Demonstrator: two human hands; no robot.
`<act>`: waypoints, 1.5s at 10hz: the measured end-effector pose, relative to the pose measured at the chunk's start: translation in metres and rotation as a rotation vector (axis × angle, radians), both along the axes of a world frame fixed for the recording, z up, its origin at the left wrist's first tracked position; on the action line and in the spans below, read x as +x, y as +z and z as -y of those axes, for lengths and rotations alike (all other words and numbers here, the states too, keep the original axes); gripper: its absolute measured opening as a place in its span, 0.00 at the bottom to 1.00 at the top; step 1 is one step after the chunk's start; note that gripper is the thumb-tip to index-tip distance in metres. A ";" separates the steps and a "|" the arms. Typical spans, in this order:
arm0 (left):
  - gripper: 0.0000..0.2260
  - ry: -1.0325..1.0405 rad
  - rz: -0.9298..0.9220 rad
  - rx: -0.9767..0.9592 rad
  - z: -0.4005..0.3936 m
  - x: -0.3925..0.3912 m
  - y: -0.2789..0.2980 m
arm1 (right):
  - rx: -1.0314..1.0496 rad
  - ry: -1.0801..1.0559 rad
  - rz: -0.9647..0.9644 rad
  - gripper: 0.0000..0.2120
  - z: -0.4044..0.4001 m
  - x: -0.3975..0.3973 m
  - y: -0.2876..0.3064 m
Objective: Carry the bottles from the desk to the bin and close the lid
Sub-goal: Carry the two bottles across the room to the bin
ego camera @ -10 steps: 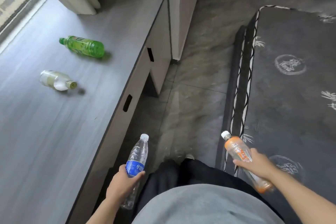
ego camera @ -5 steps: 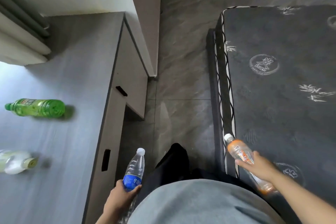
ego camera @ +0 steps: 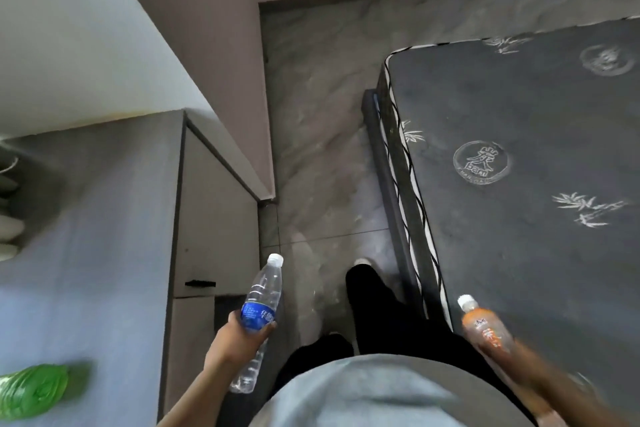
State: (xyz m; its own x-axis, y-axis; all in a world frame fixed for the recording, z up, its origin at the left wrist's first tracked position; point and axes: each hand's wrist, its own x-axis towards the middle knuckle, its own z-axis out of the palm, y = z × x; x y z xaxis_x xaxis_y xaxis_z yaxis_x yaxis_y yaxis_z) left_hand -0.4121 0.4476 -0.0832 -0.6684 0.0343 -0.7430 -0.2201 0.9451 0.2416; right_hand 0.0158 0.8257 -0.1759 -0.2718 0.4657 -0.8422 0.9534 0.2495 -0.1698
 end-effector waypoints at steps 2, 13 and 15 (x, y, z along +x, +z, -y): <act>0.31 0.096 0.004 -0.068 -0.047 -0.047 -0.010 | -0.050 -0.185 -0.096 0.27 -0.052 -0.199 0.060; 0.28 0.030 -0.024 -0.052 -0.349 -0.450 -0.010 | -0.139 -0.542 -0.124 0.28 -0.306 -0.591 0.097; 0.28 0.161 0.042 -0.123 -0.378 -0.482 -0.011 | 0.014 -0.271 -0.154 0.26 -0.388 -0.680 0.091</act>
State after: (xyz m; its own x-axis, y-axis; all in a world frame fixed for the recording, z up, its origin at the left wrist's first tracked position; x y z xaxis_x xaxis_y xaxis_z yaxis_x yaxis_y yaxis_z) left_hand -0.8938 0.8257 -0.0942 -0.6265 -0.1634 -0.7621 -0.3782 0.9187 0.1139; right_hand -0.6646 1.2141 -0.0847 -0.2603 0.5501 -0.7935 0.9488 -0.0064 -0.3157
